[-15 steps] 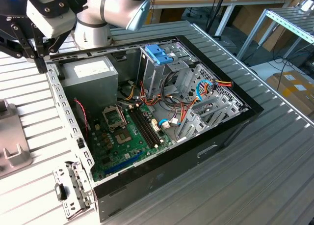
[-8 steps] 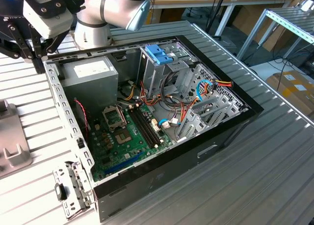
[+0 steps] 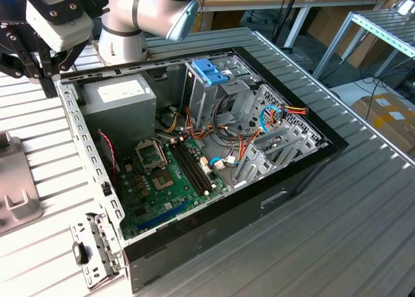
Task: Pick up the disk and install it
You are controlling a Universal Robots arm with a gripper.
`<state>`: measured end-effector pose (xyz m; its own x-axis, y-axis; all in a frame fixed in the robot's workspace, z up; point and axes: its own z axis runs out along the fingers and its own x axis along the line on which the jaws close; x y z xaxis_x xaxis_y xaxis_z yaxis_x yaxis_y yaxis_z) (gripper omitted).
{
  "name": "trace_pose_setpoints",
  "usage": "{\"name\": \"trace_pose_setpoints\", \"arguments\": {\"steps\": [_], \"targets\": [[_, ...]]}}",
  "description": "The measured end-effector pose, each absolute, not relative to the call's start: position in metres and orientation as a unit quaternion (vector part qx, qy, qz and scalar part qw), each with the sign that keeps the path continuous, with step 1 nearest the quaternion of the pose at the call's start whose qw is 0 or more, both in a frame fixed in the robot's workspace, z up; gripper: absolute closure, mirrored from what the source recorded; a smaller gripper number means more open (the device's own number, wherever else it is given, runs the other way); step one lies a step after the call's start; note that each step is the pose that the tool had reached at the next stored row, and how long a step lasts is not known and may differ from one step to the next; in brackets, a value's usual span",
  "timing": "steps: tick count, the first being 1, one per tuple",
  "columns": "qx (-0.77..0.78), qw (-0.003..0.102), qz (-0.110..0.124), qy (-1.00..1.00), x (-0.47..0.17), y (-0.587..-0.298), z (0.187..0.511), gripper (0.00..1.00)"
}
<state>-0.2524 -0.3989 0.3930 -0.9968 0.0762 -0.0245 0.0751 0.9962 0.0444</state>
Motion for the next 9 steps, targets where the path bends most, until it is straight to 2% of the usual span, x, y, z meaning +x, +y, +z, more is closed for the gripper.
{"name": "trace_pose_setpoints", "arguments": {"steps": [9], "targets": [[0.038, 0.013, 0.022, 0.999, -0.2583, -0.3988, 0.393, 0.89]]}}
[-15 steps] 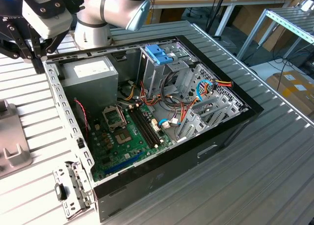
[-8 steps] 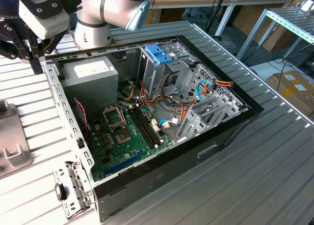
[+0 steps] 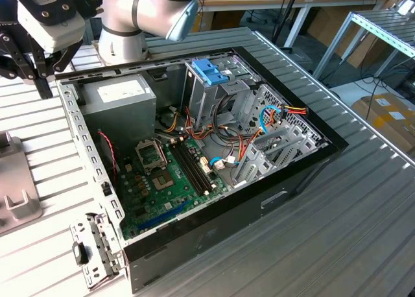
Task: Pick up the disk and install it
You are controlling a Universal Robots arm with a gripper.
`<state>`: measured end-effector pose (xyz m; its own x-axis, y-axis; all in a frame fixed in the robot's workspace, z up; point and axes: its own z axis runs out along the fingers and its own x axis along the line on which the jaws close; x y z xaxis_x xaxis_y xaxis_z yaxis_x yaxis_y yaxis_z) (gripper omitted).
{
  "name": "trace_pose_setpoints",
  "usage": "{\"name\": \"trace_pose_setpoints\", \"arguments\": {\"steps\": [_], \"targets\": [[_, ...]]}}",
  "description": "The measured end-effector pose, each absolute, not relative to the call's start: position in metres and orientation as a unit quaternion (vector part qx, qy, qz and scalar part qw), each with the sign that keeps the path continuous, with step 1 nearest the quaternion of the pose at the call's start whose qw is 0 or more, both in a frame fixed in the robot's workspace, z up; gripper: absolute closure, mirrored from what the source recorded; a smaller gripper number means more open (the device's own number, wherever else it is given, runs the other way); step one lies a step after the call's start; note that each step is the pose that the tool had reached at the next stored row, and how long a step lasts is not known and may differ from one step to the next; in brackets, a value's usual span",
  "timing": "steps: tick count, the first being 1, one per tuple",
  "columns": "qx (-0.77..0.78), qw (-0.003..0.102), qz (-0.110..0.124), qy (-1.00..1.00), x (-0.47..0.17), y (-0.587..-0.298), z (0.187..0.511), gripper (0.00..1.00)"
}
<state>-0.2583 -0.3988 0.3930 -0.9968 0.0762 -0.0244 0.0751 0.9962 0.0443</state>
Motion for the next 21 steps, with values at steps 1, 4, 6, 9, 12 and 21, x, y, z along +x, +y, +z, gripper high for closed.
{"name": "trace_pose_setpoints", "arguments": {"steps": [1, 4, 6, 9, 12, 21], "targets": [[0.038, 0.013, 0.022, 0.999, -0.259, -0.399, 0.393, 0.89], [0.038, 0.013, 0.022, 0.999, -0.261, -0.399, 0.393, 0.89], [0.038, 0.013, 0.022, 0.999, -0.262, -0.399, 0.393, 0.89], [0.038, 0.013, 0.022, 0.999, -0.266, -0.399, 0.393, 0.89], [0.038, 0.013, 0.022, 0.999, -0.268, -0.399, 0.393, 0.89], [0.038, 0.013, 0.022, 0.999, -0.276, -0.399, 0.393, 0.89]]}}
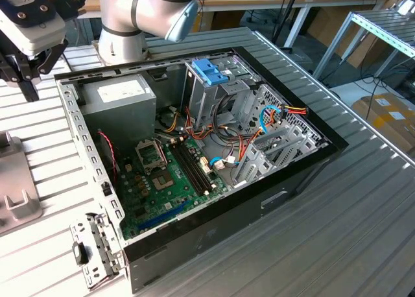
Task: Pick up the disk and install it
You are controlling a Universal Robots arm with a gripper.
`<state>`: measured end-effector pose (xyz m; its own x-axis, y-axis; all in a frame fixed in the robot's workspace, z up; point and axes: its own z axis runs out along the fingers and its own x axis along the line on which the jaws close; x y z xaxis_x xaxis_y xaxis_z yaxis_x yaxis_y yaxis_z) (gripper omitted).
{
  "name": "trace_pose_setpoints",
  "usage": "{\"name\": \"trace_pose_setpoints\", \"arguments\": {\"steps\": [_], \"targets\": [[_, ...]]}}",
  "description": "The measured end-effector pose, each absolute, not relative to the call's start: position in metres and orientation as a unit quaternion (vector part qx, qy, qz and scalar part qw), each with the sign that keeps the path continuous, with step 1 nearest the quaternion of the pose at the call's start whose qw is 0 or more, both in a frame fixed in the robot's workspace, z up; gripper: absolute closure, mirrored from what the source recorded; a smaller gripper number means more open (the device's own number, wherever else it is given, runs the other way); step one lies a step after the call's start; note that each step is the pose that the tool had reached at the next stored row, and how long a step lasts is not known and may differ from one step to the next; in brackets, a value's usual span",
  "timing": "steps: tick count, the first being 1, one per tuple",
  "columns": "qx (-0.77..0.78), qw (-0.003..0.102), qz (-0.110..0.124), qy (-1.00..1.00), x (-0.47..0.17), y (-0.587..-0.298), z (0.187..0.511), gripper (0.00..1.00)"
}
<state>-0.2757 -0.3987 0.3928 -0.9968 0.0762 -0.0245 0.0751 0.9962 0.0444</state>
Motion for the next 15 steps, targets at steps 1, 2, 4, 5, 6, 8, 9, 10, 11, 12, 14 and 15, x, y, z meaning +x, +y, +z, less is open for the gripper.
{"name": "trace_pose_setpoints", "arguments": {"steps": [1, 2, 4, 5, 6, 8, 9, 10, 11, 12, 14, 15], "targets": [[0.038, 0.013, 0.022, 0.999, -0.2763, -0.3987, 0.3928, 0.89], [0.038, 0.013, 0.022, 0.999, -0.2767, -0.3987, 0.3927, 0.89], [0.038, 0.013, 0.022, 0.999, -0.2778, -0.3987, 0.3928, 0.89], [0.038, 0.013, 0.022, 0.999, -0.2783, -0.3987, 0.3927, 0.89], [0.038, 0.013, 0.022, 0.999, -0.279, -0.3988, 0.3927, 0.89], [0.038, 0.013, 0.022, 0.999, -0.2803, -0.3987, 0.3927, 0.89], [0.038, 0.013, 0.022, 0.999, -0.2809, -0.3988, 0.3927, 0.89], [0.038, 0.013, 0.022, 0.999, -0.2814, -0.3988, 0.3927, 0.89], [0.038, 0.013, 0.022, 0.999, -0.282, -0.3987, 0.3927, 0.89], [0.038, 0.013, 0.022, 0.999, -0.283, -0.3988, 0.3927, 0.89], [0.038, 0.013, 0.022, 0.999, -0.2841, -0.3988, 0.3927, 0.89], [0.038, 0.013, 0.022, 0.999, -0.2847, -0.3987, 0.3927, 0.89]]}}
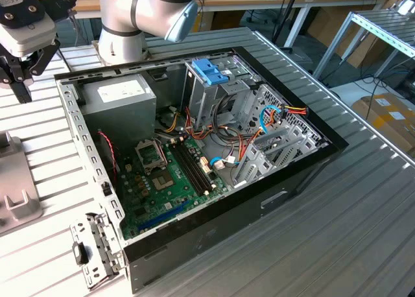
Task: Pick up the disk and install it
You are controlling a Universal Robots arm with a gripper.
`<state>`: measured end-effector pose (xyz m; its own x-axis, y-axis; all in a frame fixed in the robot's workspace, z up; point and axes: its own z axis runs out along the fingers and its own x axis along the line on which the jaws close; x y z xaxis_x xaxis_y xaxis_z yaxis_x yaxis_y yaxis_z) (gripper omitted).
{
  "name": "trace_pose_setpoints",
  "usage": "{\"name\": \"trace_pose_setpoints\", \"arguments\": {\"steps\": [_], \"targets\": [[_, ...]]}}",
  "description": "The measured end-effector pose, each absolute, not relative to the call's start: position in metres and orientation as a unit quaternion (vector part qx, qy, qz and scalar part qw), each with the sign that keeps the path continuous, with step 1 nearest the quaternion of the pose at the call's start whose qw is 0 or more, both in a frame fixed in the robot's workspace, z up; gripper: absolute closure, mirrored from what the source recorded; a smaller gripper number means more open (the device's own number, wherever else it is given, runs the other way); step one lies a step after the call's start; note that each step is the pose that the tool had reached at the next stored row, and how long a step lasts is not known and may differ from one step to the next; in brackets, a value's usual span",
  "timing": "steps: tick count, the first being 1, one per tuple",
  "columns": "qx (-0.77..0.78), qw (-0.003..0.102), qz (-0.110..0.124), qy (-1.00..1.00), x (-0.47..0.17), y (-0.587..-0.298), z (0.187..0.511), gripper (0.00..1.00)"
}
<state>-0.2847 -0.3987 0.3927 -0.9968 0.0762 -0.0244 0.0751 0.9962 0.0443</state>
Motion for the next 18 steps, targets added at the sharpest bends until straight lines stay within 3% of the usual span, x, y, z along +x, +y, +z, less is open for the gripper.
{"name": "trace_pose_setpoints", "arguments": {"steps": [18], "targets": [[0.038, 0.013, 0.022, 0.999, -0.299, -0.399, 0.393, 0.89]]}}
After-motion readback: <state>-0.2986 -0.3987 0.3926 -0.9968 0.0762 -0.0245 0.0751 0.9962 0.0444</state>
